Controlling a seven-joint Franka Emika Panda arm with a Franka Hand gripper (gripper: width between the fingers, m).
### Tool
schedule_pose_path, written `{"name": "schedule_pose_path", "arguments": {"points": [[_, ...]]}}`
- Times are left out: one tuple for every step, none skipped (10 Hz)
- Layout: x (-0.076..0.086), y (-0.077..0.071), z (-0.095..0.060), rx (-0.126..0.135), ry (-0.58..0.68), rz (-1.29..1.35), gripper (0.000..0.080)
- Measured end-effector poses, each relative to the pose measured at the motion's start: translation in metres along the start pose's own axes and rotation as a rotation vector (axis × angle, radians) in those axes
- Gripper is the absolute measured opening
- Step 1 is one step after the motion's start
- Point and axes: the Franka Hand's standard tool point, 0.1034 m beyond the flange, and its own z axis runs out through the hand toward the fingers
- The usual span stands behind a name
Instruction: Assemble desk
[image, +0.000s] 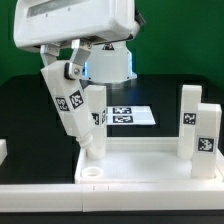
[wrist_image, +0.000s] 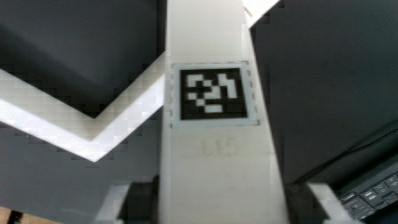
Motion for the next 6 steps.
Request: {"name": "schedule_pose_path", "arguments": {"points": [[0.0,-0.001,0.0,0.001,0.006,-0.047,0.0284],[-0.001,-0.006,-0.001,0.003,0.018,-0.178,0.0284],[-0.007,-0.013,-0.001,0.003,0.023,-0.25,0.0284],[-0.017,-0.017,0.002,0.005,0.036,-0.262,0.0284],[-0.015,-0.014,0.002,-0.001,0.032,-0.259,0.0284],[-0.014,-0.014,0.002,-0.001,0.034,-0.258,0.0284]]}}
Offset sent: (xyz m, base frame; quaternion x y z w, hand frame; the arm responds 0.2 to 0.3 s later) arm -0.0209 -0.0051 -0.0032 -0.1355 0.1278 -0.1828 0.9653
